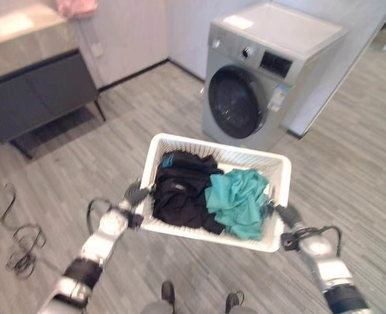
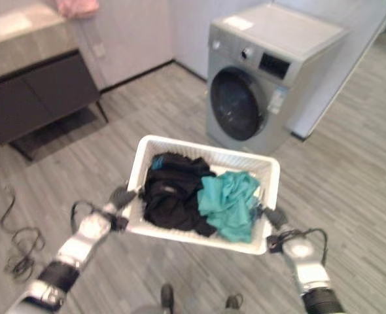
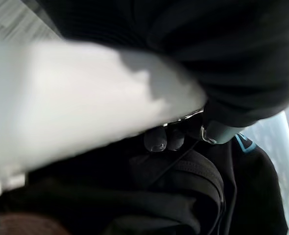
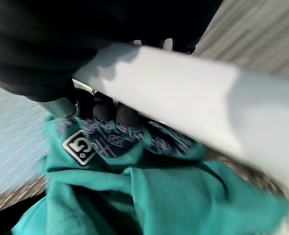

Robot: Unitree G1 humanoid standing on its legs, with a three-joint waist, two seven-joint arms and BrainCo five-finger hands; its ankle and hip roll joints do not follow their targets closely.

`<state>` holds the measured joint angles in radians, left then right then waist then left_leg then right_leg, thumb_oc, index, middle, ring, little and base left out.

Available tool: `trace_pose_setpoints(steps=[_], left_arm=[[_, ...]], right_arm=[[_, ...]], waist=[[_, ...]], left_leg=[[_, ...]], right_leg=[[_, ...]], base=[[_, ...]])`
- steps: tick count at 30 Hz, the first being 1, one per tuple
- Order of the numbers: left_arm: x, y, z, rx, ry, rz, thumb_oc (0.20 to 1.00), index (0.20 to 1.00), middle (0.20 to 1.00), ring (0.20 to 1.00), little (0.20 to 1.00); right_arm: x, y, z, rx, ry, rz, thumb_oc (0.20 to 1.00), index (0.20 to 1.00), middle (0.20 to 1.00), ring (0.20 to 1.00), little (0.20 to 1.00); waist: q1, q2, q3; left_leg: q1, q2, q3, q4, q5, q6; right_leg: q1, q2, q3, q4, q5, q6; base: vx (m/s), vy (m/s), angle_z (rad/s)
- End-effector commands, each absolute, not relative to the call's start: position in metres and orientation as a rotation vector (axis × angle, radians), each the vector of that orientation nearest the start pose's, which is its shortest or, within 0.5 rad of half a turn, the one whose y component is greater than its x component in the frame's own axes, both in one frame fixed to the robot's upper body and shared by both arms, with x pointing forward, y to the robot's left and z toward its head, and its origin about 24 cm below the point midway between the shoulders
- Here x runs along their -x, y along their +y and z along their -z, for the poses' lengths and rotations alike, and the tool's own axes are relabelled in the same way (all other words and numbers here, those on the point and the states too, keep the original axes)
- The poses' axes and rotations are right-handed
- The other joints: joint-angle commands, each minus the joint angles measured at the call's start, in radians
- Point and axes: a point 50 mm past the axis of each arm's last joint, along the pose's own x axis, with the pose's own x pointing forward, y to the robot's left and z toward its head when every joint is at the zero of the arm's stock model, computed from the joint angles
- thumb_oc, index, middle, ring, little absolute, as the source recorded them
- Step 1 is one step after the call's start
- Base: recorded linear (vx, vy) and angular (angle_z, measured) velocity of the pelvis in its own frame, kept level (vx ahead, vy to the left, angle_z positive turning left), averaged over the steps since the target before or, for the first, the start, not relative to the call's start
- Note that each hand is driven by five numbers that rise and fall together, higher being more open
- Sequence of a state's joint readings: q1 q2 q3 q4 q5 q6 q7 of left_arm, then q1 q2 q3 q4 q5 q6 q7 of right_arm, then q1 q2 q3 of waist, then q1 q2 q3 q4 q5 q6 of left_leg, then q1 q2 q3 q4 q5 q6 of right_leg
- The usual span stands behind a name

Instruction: Grab the laundry basket,head to the washer,open it,put in the laundry and shut it.

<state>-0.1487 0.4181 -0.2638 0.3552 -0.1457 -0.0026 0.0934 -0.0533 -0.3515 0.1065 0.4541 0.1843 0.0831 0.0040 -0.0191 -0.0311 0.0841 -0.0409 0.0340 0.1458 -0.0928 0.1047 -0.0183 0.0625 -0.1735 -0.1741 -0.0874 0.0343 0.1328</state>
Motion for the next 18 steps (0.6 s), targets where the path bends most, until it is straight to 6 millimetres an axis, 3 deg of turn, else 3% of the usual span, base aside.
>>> trace_pose_setpoints(steps=[1, 8, 13, 15, 16, 18], left_arm=[[-0.273, 0.209, -0.01, -0.307, 0.161, -0.014, 0.2, 0.2, 0.2, 0.2, 0.2], [-0.269, 0.214, -0.008, -0.316, 0.173, -0.026, 0.2, 0.2, 0.2, 0.2, 0.2], [-0.269, 0.224, -0.015, -0.328, 0.148, -0.059, 0.2, 0.2, 0.2, 0.2, 0.2], [-0.271, 0.226, -0.019, -0.33, 0.133, -0.064, 0.2, 0.2, 0.2, 0.2, 0.2], [-0.273, 0.227, -0.025, -0.332, 0.111, -0.062, 0.2, 0.2, 0.2, 0.2, 0.2], [-0.275, 0.224, -0.029, -0.326, 0.093, -0.048, 0.2, 0.2, 0.2, 0.2, 0.2]], right_arm=[[-0.227, -0.248, 0.046, 0.236, 0.501, 0.079, 0.2, 0.2, 0.2, 0.2, 0.2], [-0.232, -0.253, 0.032, 0.243, 0.432, 0.106, 0.2, 0.2, 0.2, 0.2, 0.2], [-0.25, -0.262, -0.004, 0.26, 0.278, 0.142, 0.2, 0.2, 0.2, 0.2, 0.2], [-0.254, -0.264, -0.01, 0.265, 0.258, 0.144, 0.2, 0.2, 0.2, 0.2, 0.2], [-0.259, -0.267, -0.02, 0.286, 0.226, 0.149, 0.2, 0.2, 0.2, 0.2, 0.2], [-0.264, -0.272, -0.028, 0.295, 0.204, 0.165, 0.2, 0.2, 0.2, 0.2, 0.2]], waist=[[0.005, 0.042, 0.004], [0.005, 0.04, 0.001], [0.016, 0.021, 0.029], [0.018, 0.011, 0.044], [0.023, -0.004, 0.063], [0.027, -0.008, 0.075]], left_leg=[[0.034, 0.088, -0.046, 0.006, -0.108, -0.062], [0.036, 0.095, -0.04, 0.006, -0.11, -0.068], [0.017, 0.1, -0.026, 0.035, -0.111, -0.066], [-0.016, 0.098, -0.029, 0.091, -0.132, -0.065], [-0.077, 0.092, -0.035, 0.201, -0.179, -0.059], [-0.118, 0.079, -0.04, 0.287, -0.232, -0.043]], right_leg=[[-0.043, -0.012, -0.008, 0.0, -0.042, -0.002], [-0.047, -0.008, -0.009, 0.0, -0.043, 0.002], [-0.06, -0.019, -0.012, 0.0, -0.03, 0.009], [-0.068, -0.027, -0.011, 0.0, -0.023, 0.01], [-0.078, -0.043, -0.005, 0.0, -0.015, 0.014], [-0.077, -0.064, 0.001, 0.0, -0.012, 0.022]], base=[[0.0, 0.0, 0.0], [0.0, 0.0, 0.0], [-0.03, 0.043, -0.03], [-0.09, 0.067, -0.01], [-0.07, 0.142, 0.01], [-0.01, 0.247, -0.03]])
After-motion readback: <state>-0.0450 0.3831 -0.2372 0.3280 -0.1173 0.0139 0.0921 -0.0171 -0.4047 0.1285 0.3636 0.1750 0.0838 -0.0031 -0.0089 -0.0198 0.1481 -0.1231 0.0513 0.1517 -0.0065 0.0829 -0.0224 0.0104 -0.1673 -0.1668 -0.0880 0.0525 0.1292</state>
